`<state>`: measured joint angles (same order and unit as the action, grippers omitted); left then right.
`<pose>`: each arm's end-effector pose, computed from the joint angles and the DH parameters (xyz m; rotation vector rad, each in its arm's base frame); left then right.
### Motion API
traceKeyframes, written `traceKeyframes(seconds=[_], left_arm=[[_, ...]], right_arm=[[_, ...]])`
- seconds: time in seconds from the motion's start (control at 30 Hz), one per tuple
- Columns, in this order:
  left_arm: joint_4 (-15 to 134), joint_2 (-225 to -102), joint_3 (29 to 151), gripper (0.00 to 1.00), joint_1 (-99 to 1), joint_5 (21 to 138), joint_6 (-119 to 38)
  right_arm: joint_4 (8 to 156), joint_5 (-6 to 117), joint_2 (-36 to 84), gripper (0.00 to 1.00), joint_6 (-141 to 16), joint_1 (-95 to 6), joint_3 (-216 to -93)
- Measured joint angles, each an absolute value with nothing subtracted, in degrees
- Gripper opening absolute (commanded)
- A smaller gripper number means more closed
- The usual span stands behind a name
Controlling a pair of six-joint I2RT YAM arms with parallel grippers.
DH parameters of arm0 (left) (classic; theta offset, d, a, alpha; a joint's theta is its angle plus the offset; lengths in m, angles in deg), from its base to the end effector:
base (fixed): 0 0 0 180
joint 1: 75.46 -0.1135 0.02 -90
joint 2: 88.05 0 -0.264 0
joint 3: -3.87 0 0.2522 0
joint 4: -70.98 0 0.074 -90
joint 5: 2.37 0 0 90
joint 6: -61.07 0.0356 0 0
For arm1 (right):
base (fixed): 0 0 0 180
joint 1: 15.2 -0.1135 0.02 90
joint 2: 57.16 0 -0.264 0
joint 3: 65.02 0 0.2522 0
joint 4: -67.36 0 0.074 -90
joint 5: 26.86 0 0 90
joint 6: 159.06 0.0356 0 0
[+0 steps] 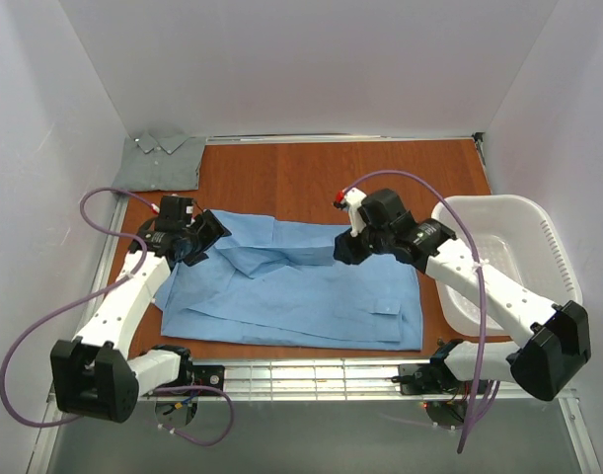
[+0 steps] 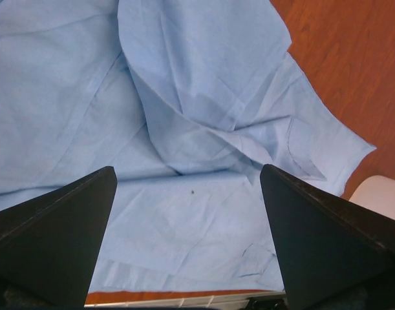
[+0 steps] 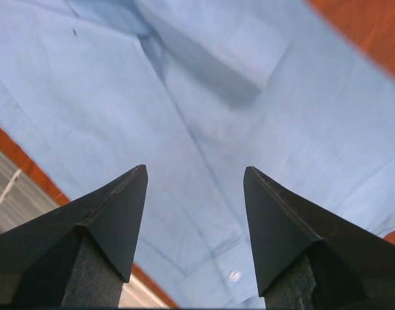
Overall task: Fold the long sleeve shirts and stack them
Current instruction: Fold the shirt
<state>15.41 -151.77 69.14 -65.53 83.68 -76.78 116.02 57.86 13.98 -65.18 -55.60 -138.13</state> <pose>0.2158 -0.0403 0.2684 -0.8116 2.4514 -0.4831 0.1972 0.1722 0.2924 -0.8049 2.2974 0.4681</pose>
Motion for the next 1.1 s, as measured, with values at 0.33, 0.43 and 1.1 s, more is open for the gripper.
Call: traceKeyframes(seconds=[0.33, 0.43, 1.1], left_arm=[[19.59, -159.36, 69.69, 0.85, -65.55, 85.46, -75.63], [20.16, -159.18, 69.71, 0.85, -65.55, 86.74, -74.12], [22.3, -154.13, 63.59, 0.85, -65.55, 88.78, -67.32]], right_arm=[[105.72, 53.08, 29.69, 0.57, -82.64, -55.58, -146.07], [104.59, 52.22, 33.91, 0.56, -86.29, -55.62, -146.07], [101.2, 60.03, 45.34, 0.01, -94.97, -57.9, -154.88]])
